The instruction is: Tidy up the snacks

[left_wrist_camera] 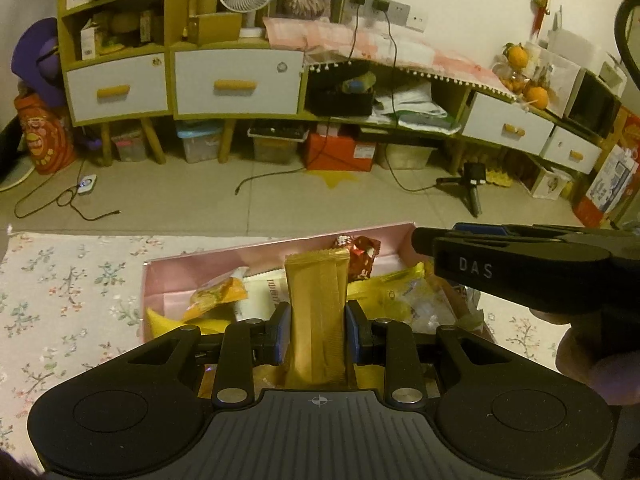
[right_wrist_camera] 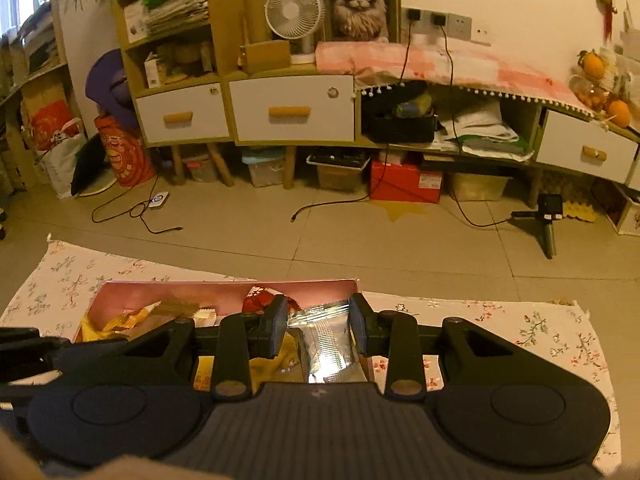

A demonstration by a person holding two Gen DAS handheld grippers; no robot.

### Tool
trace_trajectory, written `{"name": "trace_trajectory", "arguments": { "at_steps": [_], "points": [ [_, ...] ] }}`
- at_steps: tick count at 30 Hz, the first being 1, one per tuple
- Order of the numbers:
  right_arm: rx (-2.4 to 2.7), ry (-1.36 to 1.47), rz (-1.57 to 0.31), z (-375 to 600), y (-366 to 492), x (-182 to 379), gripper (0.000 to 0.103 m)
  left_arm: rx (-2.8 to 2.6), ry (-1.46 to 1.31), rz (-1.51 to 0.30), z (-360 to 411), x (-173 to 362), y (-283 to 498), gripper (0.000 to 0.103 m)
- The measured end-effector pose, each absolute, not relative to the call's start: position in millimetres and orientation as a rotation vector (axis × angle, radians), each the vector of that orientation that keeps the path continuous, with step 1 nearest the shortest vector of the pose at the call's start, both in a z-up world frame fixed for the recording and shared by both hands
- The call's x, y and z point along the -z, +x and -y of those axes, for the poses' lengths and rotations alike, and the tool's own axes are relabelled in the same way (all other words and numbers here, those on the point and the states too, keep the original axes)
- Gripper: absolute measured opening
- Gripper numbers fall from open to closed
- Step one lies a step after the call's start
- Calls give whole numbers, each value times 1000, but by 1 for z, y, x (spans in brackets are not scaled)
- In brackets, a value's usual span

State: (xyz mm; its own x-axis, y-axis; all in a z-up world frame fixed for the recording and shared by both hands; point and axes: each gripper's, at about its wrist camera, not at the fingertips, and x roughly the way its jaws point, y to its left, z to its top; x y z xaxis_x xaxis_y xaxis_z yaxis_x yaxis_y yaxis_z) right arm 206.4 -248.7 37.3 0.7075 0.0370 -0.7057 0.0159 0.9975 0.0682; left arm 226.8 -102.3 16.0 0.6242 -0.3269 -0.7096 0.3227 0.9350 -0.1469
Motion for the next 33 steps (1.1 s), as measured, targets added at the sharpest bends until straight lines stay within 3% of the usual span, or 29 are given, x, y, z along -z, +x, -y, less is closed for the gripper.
{"name": "trace_trajectory", "arguments": {
  "at_steps": [4, 11, 18, 22, 27, 33],
  "points": [
    [-7, 112, -771, 254, 206, -40, 45, 362, -20, -811, 103, -14, 230, 30],
    [-2, 123, -751, 256, 198, -51, 57, 355, -26, -794, 97, -19, 221, 51],
    [-20, 143, -745, 253, 183, -65, 69, 351, -47, -788, 85, -28, 199, 64],
    [-30, 131, -739, 249, 169, -73, 73, 355, -51, -790, 76, -31, 183, 67],
    [-39, 99, -732, 243, 147, -82, 87, 349, -37, -779, 64, -36, 160, 73],
    [-16, 117, -734, 243, 120, -86, 93, 326, -41, -786, 44, -35, 133, 80]
  ]
}}
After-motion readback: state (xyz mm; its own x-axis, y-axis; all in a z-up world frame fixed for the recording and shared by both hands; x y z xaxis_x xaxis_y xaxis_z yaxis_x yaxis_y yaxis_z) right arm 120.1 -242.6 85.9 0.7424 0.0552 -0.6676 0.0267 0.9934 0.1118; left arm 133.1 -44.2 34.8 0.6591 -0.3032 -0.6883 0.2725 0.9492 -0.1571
